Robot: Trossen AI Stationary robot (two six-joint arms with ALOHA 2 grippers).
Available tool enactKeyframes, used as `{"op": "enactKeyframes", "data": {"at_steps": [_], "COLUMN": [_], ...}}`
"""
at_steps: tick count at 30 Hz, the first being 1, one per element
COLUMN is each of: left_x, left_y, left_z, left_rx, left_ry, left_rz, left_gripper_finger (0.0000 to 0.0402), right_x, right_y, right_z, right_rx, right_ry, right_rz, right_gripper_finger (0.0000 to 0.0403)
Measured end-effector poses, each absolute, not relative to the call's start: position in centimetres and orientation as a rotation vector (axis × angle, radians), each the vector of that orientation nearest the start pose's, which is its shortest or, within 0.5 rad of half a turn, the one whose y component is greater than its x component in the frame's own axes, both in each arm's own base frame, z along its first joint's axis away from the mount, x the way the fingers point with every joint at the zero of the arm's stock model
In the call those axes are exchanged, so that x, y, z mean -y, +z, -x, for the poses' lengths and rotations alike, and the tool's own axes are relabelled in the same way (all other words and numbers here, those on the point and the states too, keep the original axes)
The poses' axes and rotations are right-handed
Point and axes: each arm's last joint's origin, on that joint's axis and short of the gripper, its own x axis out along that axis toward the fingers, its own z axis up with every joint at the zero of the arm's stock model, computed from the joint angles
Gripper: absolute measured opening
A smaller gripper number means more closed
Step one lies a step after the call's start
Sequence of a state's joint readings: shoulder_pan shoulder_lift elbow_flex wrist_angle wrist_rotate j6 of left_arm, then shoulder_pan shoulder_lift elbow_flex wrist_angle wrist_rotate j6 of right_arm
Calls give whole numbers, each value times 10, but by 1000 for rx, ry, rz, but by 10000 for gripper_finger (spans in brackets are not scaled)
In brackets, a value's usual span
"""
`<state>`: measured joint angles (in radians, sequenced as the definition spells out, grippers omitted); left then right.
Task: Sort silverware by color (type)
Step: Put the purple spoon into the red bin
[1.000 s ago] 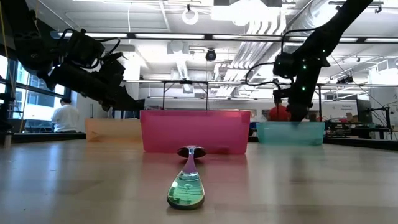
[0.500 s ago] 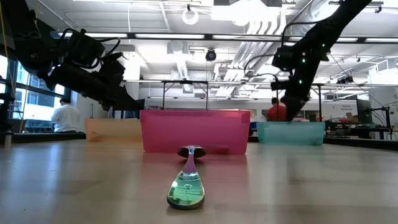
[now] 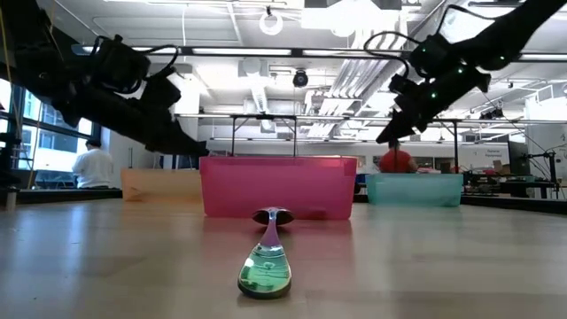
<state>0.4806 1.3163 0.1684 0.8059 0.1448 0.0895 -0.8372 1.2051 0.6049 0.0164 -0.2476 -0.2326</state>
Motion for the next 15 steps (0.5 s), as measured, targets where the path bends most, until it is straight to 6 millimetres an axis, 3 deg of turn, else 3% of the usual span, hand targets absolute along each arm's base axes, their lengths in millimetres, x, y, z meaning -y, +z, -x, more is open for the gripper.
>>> {"op": "enactKeyframes", "data": {"at_steps": [6, 11, 15], "left_x": [-63, -38, -18], "left_y": [130, 137, 142], "left_z": [-189, -194, -195], "left_rx": [-332, -297, -371], "left_ry": [220, 156, 66], "left_rz": [-10, 3, 50], "left_gripper_finger": [0, 0, 2], "right_x": [144, 122, 105], "right_y": [194, 198, 203], "right_z": [-182, -193, -201], "right_rx": [-494, -483, -459], "right_ry": [-425, -416, -359], "right_rz": [-20, 36, 68], "right_gripper_finger": [10, 11, 11]}}
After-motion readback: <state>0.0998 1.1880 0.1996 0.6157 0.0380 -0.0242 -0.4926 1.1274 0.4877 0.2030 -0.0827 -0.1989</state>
